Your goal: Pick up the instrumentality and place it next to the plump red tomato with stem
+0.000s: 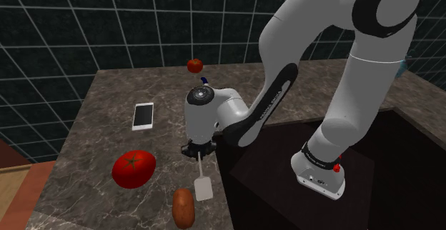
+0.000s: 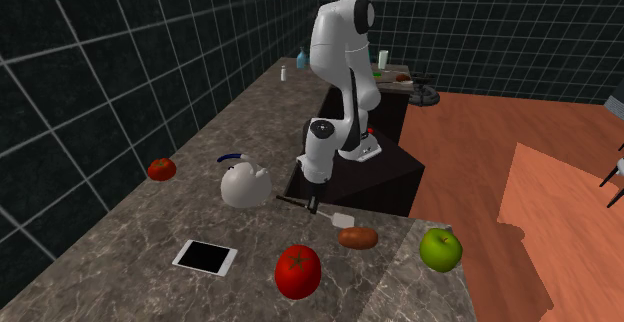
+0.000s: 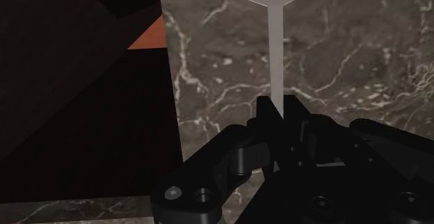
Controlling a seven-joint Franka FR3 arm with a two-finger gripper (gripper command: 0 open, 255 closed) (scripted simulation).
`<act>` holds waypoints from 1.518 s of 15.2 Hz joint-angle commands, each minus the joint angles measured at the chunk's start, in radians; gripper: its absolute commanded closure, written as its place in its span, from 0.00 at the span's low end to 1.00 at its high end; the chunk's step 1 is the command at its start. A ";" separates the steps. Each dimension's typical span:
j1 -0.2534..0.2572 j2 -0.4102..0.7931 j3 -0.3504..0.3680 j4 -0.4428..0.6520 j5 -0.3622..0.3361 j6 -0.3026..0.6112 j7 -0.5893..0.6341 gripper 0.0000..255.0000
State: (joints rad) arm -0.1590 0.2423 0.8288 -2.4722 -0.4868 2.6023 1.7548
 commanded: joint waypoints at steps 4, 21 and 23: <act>-0.062 -0.090 0.083 -0.010 0.143 -0.039 -0.103 1.00; -0.065 -0.412 0.113 0.034 0.587 -0.255 -0.435 1.00; -0.067 -0.429 0.089 0.025 0.603 -0.258 -0.474 1.00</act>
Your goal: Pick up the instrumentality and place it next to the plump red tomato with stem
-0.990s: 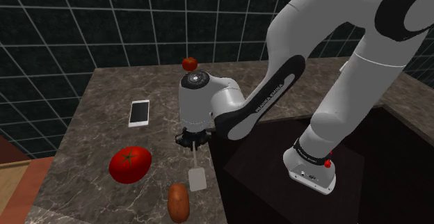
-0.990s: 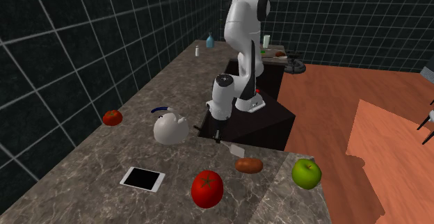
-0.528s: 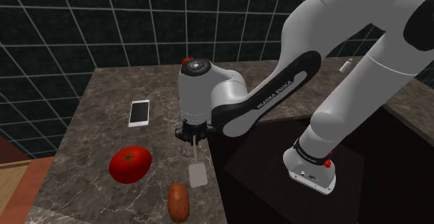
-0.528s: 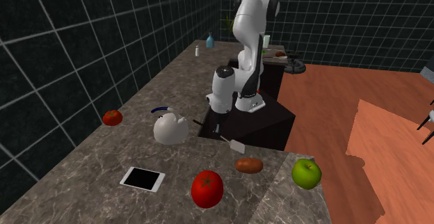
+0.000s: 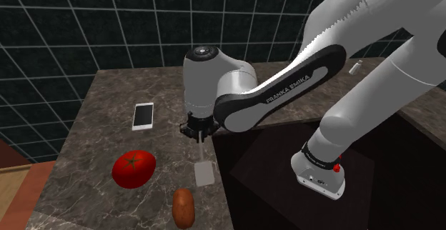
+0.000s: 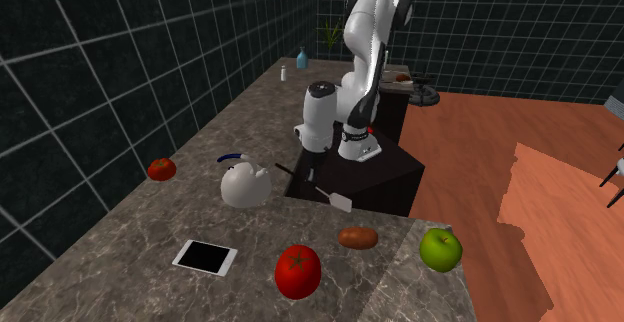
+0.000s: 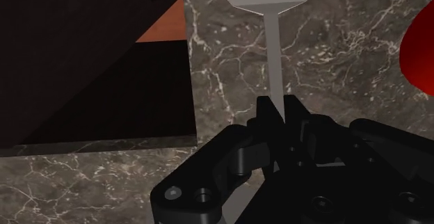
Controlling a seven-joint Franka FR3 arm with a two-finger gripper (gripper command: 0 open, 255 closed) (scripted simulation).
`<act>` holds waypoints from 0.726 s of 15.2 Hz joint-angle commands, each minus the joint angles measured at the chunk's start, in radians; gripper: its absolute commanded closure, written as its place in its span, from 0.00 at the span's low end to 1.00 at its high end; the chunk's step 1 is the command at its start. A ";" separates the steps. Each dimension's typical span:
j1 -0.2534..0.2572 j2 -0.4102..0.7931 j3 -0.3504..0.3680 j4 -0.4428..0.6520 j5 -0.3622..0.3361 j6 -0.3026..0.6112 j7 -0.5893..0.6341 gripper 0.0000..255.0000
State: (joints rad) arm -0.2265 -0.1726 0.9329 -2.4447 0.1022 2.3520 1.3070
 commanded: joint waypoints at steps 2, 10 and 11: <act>-0.012 -0.031 -0.057 -0.022 0.027 -0.002 -0.091 1.00; -0.093 -0.037 -0.203 -0.055 0.014 0.019 -0.310 1.00; -0.106 -0.032 -0.220 -0.054 0.007 0.022 -0.334 1.00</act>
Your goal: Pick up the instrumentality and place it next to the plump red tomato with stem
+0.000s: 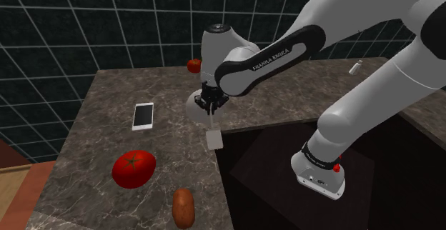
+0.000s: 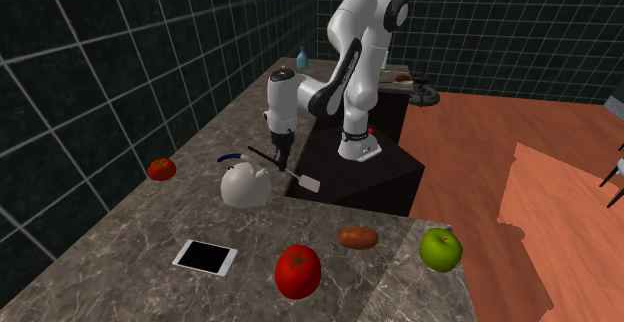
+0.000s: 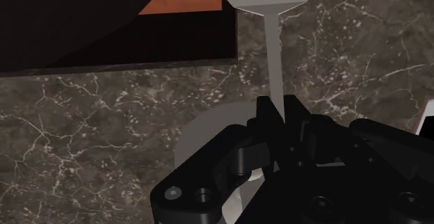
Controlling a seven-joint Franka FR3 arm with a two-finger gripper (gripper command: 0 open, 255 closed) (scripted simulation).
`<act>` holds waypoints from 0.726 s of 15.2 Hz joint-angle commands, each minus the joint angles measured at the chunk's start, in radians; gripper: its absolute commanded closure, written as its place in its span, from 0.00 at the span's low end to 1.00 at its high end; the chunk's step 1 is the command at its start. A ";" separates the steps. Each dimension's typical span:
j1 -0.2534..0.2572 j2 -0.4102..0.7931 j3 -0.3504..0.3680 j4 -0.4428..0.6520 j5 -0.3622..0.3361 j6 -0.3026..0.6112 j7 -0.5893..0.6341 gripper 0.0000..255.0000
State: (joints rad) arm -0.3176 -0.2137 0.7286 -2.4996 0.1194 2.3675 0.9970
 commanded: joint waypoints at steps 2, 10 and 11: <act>-0.041 0.023 -0.047 0.007 -0.026 0.011 -0.069 1.00; -0.153 0.118 -0.157 0.081 -0.111 0.018 -0.225 1.00; -0.166 0.133 -0.170 0.095 -0.123 0.018 -0.242 1.00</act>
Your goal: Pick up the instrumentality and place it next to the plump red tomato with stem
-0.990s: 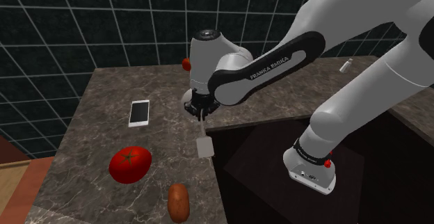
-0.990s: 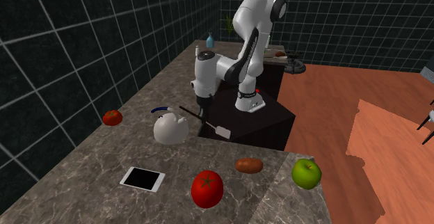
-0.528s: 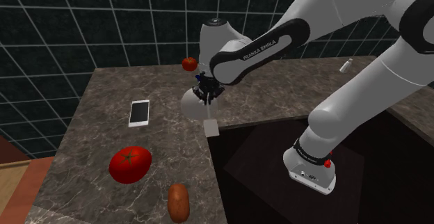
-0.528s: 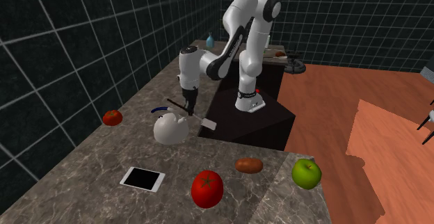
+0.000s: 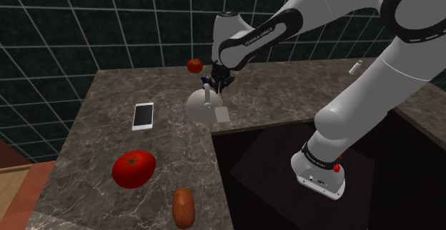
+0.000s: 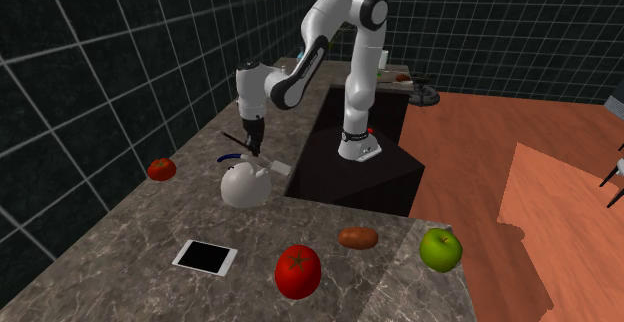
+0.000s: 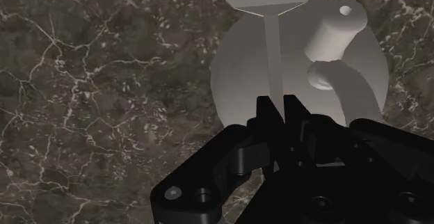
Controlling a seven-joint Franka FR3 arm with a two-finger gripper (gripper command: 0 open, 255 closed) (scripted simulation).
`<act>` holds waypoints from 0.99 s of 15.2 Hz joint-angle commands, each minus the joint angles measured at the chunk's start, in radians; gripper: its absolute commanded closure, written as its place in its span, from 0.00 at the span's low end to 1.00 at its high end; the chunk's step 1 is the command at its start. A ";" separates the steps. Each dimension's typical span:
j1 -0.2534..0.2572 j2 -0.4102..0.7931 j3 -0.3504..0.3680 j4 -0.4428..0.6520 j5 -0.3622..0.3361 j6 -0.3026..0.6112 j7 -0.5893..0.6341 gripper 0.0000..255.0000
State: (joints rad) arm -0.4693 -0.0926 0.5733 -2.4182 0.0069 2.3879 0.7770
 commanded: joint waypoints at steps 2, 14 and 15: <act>-0.040 0.046 -0.038 0.046 -0.034 -0.006 -0.054 1.00; -0.155 0.291 -0.162 0.337 -0.154 -0.070 -0.225 1.00; -0.162 0.315 -0.170 0.369 -0.162 -0.079 -0.238 1.00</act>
State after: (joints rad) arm -0.6250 0.1912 0.4129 -2.0820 -0.1421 2.3133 0.5502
